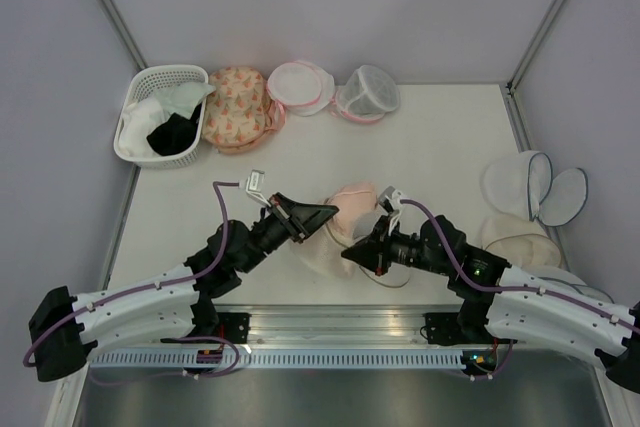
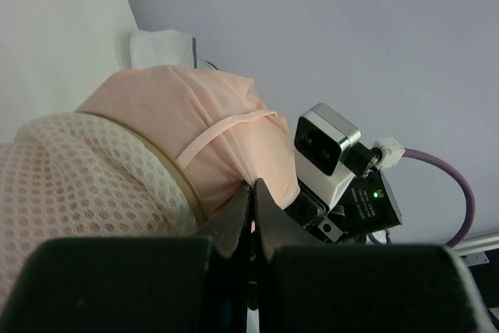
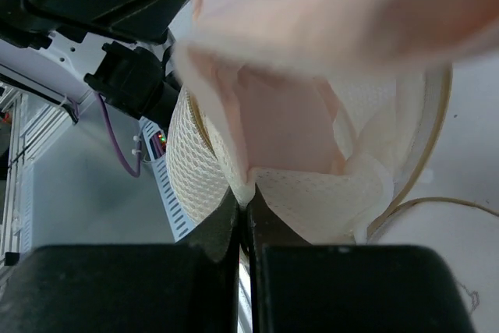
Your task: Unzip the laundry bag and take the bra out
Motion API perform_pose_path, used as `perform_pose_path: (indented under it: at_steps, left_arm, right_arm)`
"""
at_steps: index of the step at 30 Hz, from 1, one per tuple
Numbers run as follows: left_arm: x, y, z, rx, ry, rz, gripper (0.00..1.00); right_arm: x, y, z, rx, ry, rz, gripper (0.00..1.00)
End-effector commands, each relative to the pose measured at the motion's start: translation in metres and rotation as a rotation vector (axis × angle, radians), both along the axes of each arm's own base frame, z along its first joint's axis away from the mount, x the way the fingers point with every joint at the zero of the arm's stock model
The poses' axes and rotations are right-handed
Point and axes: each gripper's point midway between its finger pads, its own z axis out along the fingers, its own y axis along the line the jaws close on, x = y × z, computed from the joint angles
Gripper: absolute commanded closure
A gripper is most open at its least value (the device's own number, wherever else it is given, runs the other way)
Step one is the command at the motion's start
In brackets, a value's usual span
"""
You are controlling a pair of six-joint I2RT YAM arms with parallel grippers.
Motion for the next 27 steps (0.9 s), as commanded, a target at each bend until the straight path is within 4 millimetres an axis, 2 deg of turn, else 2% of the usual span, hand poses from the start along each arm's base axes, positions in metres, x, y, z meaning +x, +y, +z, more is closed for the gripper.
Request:
perform_pose_path:
  at_steps: [1,5,7,15,17,21,27]
  left_arm:
    - [0.016,0.014,0.045,-0.08,-0.076,0.094,0.98]
    - [0.034,0.022,0.05,-0.095,-0.086,0.154,0.98]
    - [0.039,0.022,0.057,-0.109,-0.095,0.167,0.98]
    - [0.056,0.008,0.066,-0.125,-0.096,0.16,0.98]
    - [0.063,0.012,0.067,-0.12,-0.103,0.18,0.98]
    - [0.078,0.026,0.091,-0.12,-0.146,0.221,0.98]
    - [0.102,0.048,0.118,-0.102,-0.2,0.288,0.98]
  right_arm:
    - [-0.016,0.0,0.001,0.029,0.05,0.062,1.0]
    - [-0.028,0.0,-0.023,-0.002,0.117,0.104,1.0]
    - [-0.034,0.003,-0.027,-0.004,0.128,0.13,0.99]
    - [-0.06,0.02,-0.052,-0.091,0.154,0.234,1.0]
    - [-0.065,0.022,-0.055,-0.102,0.156,0.255,0.99]
    - [-0.074,0.022,-0.065,-0.129,0.176,0.291,1.0]
    - [-0.083,0.016,-0.076,-0.154,0.189,0.311,0.92]
